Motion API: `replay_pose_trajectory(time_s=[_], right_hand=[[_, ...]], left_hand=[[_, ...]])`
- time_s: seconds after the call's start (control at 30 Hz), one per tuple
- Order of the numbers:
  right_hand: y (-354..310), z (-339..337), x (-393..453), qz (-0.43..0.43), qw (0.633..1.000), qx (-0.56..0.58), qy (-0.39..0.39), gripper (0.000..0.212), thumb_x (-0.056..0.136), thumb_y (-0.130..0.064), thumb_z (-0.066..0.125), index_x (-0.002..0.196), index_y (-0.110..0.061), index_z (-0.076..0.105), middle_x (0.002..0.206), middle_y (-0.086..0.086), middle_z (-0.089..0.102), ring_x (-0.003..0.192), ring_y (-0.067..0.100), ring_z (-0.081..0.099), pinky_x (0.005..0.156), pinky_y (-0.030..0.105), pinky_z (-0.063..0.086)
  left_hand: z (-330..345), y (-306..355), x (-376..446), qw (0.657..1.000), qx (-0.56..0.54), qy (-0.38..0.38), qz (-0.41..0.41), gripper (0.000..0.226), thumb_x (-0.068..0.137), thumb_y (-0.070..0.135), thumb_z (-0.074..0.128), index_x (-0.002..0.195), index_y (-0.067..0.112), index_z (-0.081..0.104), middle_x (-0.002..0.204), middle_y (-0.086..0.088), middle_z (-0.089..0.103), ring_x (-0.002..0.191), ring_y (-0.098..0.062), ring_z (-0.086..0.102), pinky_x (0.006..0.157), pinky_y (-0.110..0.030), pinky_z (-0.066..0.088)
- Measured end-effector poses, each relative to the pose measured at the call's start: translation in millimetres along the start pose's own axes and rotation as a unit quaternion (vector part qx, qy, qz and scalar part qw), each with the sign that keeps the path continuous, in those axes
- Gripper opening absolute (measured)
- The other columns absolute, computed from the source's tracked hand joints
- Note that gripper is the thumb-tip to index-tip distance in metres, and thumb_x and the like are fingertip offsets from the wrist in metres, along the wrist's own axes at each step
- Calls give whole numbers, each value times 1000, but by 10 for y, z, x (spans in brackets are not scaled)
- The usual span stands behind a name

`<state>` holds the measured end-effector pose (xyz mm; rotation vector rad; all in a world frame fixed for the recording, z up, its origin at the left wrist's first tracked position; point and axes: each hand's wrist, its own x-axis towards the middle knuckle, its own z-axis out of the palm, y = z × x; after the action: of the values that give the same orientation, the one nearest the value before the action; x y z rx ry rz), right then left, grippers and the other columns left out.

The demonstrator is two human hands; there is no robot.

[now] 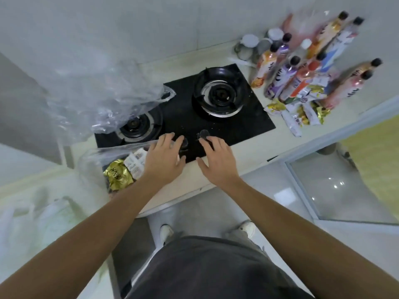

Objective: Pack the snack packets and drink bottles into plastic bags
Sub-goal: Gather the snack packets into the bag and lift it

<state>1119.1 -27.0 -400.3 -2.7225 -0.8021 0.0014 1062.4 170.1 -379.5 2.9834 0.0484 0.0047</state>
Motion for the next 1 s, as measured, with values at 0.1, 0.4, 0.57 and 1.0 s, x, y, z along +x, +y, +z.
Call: replay_pose_trajectory(time_s=[0.1, 0.4, 0.57, 1.0], right_hand=[[642, -172, -142, 39, 999, -5, 2, 59, 98, -45, 58, 150, -20, 46, 149, 6, 49, 139, 25, 42, 112, 40, 39], [2716, -889, -448, 81, 997, -21, -4, 61, 99, -44, 59, 152, -18, 44, 152, 10, 48, 141, 29, 43, 112, 45, 40], [3584, -1078, -400, 116, 993, -22, -29, 61, 98, -41, 60, 151, -18, 42, 154, 10, 44, 141, 32, 38, 109, 47, 43], [5292, -1054, 455, 169, 975, -31, -142, 68, 96, -32, 62, 157, -24, 33, 160, 12, 34, 143, 38, 34, 105, 55, 49]], left_hand=[[101, 631, 372, 1000, 1, -4, 26, 63, 92, 44, 61, 147, 15, 47, 146, -13, 50, 134, -33, 46, 97, -49, 48], [458, 2629, 1323, 998, -20, -28, 53, 65, 96, 46, 55, 152, 17, 41, 151, -12, 44, 138, -31, 41, 101, -48, 44], [686, 3315, 1839, 995, -32, -47, 77, 63, 94, 45, 57, 149, 18, 43, 147, -10, 46, 133, -31, 45, 95, -46, 47], [1417, 4216, 3495, 984, -91, -132, 75, 55, 98, 45, 49, 148, 25, 37, 151, -10, 39, 131, -35, 45, 96, -50, 48]])
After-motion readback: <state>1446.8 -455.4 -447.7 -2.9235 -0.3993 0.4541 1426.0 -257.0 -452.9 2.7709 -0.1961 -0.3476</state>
